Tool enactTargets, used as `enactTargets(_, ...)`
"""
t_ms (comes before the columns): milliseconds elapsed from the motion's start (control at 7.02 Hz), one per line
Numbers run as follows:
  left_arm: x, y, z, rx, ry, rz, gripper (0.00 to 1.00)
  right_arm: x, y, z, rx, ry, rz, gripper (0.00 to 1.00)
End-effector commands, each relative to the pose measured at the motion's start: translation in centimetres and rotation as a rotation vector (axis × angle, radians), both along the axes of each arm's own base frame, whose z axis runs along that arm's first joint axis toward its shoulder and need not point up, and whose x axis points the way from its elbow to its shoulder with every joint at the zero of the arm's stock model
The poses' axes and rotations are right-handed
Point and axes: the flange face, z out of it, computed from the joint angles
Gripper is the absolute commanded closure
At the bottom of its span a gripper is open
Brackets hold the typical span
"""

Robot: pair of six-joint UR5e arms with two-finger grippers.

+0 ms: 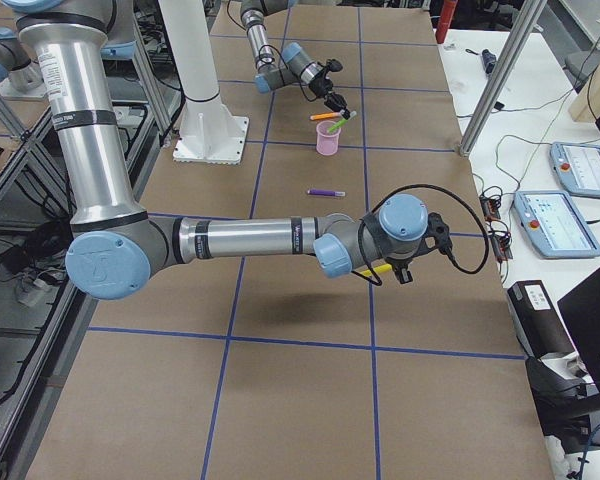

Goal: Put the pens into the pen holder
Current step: 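Open the left gripper to drop the green marker into the cup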

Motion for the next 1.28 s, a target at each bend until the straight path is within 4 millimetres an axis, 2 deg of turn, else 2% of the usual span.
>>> enactTargets(0,0.2,0.0,-0.4,0.003,0.001,0.001,0.01,0.0,0.0,-0.5,0.012,-0.002,-0.001,1.0)
enactTargets(427,-1.8,0.8,-3.8,0.028,0.063,0.017,0.01,0.0,0.6,-5.3,0.098,-0.01,0.007,1.0)
enactTargets(570,-2.5,0.2,-4.6,0.022,0.048,0.028,0.01,-1.1,1.0,-7.9,0.133,-0.019,-0.002,1.0)
enactTargets(712,-2.8,-0.9,-4.3,-0.014,0.029,0.043,0.01,-2.4,0.9,-10.7,0.136,-0.037,0.005,1.0)
enactTargets(854,-4.0,-3.4,-4.0,-0.102,0.006,0.115,0.01,-3.5,0.8,-13.3,0.163,-0.049,-0.001,1.0)
enactTargets(997,-6.2,-5.2,-4.0,-0.216,-0.07,0.184,0.01,-4.5,0.9,-15.7,0.21,-0.053,-0.016,1.0)
enactTargets(1139,-8.0,-5.7,-4.4,-0.382,-0.163,0.215,0.01,-5.1,0.7,-18.5,0.25,-0.064,-0.02,1.0)
